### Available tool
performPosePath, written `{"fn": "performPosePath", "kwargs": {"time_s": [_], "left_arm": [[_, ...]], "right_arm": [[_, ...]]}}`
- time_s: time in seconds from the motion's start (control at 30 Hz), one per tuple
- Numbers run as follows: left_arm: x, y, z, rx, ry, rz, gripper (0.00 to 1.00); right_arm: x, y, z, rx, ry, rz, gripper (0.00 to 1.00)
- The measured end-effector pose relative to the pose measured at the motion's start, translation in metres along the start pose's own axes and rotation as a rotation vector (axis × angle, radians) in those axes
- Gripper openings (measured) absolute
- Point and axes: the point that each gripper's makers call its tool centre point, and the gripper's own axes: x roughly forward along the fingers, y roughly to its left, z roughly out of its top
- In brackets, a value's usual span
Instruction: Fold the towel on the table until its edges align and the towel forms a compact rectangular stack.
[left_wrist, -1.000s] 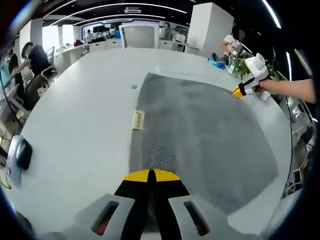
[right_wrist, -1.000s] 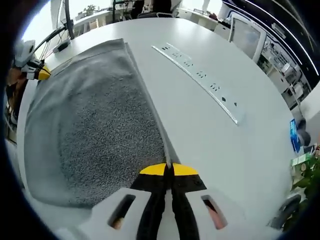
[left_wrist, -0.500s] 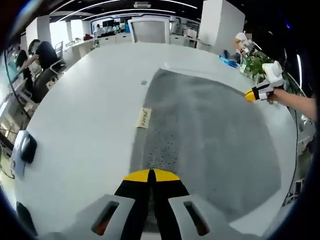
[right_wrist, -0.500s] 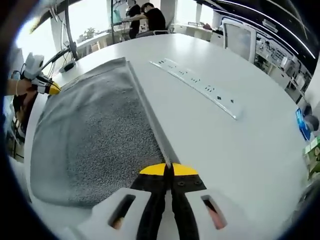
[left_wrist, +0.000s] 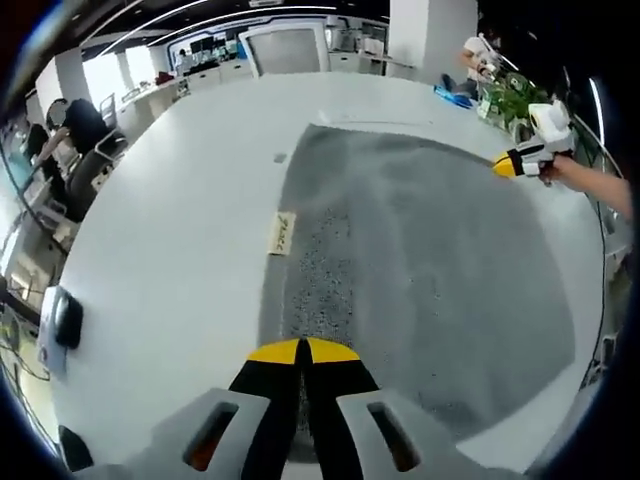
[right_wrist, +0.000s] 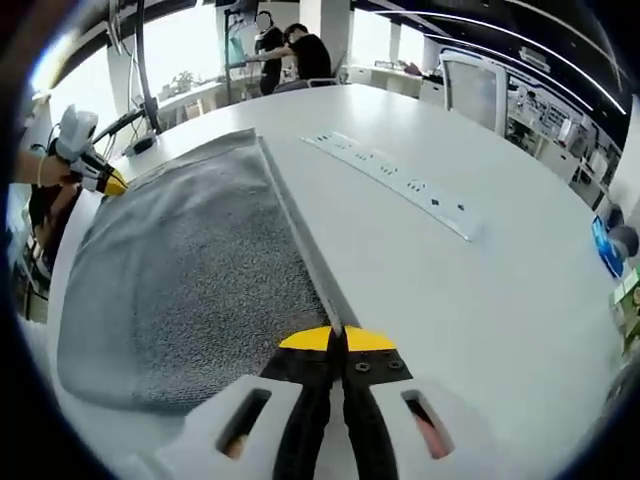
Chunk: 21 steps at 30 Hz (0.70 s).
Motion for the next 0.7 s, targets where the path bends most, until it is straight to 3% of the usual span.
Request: {"fn": "performPosePath", "kwargs": {"time_s": [0.43, 0.7], "left_arm": [[0.012, 0.003, 0.017, 0.028, -0.030, -0.002, 0.01], [0.022, 0.001, 0.033, -0.020, -0.050, -0.048, 0.01]], "right_arm": [[-0.010, -0.004, -0.011, 0.019, 0.038, -0.022, 0.00], [-0.025, -0.007, -0.028, 0.070, 0.059, -0.056, 0.00]]}}
